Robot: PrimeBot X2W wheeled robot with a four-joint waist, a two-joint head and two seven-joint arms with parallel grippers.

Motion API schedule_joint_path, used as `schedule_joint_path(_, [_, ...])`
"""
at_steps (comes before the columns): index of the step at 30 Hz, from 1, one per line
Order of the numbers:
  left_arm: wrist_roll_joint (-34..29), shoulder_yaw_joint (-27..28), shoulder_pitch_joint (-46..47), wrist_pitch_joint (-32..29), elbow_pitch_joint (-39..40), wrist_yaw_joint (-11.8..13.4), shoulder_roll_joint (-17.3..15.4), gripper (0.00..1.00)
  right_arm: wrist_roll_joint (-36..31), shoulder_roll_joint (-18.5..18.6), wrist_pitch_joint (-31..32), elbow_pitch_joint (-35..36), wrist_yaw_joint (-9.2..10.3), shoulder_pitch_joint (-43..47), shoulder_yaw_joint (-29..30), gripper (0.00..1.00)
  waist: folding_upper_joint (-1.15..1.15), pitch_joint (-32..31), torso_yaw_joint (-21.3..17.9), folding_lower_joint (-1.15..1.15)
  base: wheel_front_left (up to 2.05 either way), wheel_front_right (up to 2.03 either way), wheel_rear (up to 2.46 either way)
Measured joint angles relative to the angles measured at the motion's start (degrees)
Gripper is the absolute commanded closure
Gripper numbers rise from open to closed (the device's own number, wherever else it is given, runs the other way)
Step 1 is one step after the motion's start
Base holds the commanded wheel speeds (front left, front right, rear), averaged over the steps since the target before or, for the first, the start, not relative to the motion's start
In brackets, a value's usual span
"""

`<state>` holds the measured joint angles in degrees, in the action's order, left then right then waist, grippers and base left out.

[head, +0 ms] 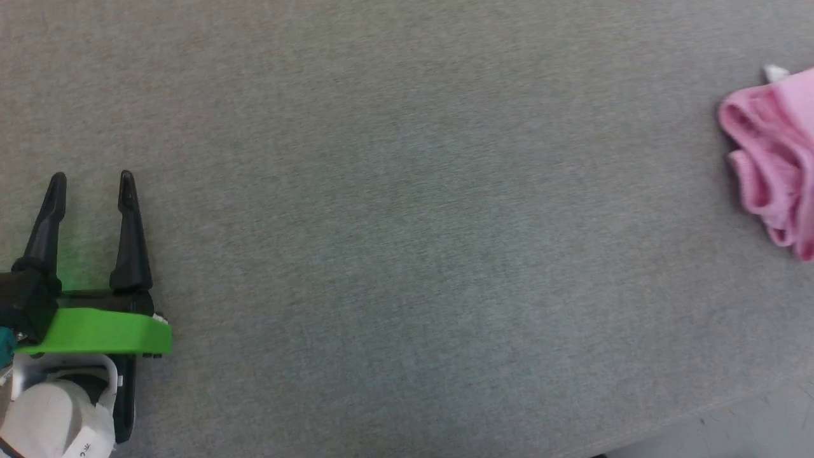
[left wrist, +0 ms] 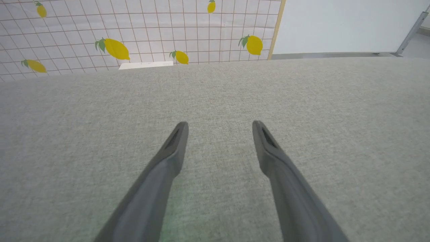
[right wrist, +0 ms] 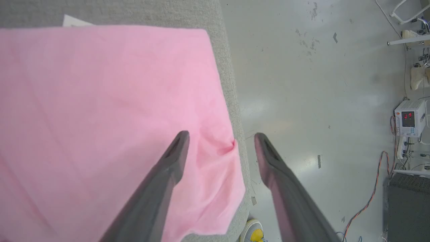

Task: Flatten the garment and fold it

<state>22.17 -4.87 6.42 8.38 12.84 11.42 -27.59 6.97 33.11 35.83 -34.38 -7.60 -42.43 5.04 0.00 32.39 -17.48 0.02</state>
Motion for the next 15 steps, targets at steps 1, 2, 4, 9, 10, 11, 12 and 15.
schedule_joint_path(1, [0.0, 0.0, -0.2, 0.0, 0.0, 0.0, 0.0, 0.00, -0.6, -0.2, 0.0, 0.0, 0.00, 0.0, 0.8, 0.00, 0.00, 0.1, 0.3, 0.00, 0.00, 0.00, 0.00])
schedule_joint_path(2, [0.0, -0.1, -0.3, 0.0, 0.0, 0.0, 0.0, 0.00, -1.2, -0.4, 0.0, 0.1, 0.00, 0.0, 1.8, 0.00, 0.00, 0.1, 0.7, 0.00, 0.00, 0.00, 0.00])
schedule_joint_path(4, [0.0, -0.5, -0.5, 0.2, -0.6, 0.0, 0.1, 0.00, -1.9, -1.2, -0.9, 1.2, 0.01, 0.0, 3.1, 0.00, 0.00, -0.5, 1.2, 0.00, 0.00, 0.00, 0.00])
schedule_joint_path(9, [0.3, -1.8, -0.6, 1.5, -3.3, 0.0, 1.6, 0.00, 0.0, -3.1, -5.4, 7.9, 0.01, -0.5, 4.1, 0.00, 0.00, -3.6, 2.1, 0.00, 0.00, 0.00, 0.00])
schedule_joint_path(10, [0.5, -2.1, -0.6, 1.9, -3.9, 0.0, 2.1, 0.00, 0.8, -3.7, -6.4, 9.8, 0.01, -0.8, 3.9, 0.00, 0.00, -4.5, 2.3, 0.00, 0.00, 0.00, 0.00])
schedule_joint_path(11, [0.6, -2.3, -0.6, 2.2, -4.5, 0.0, 2.5, 0.00, 1.9, -4.6, -7.0, 11.3, 0.00, -1.1, 3.9, 0.00, 0.00, -5.3, 2.5, 0.00, 0.00, 0.00, 0.00])
schedule_joint_path(12, [0.6, -2.6, -0.6, 2.5, -5.2, 0.0, 2.9, 0.00, 3.2, -5.4, -8.1, 13.4, 0.01, -1.1, 3.1, 0.00, 0.00, -6.5, 2.7, -0.01, 0.00, 0.00, 0.00])
schedule_joint_path(15, [0.7, -2.9, -0.5, 3.4, -6.8, 0.0, 4.0, 0.00, 6.0, -7.8, -10.9, 19.1, 0.01, -1.0, 1.4, 0.00, 0.00, -9.6, 3.5, -0.01, 0.00, 0.00, 0.00])
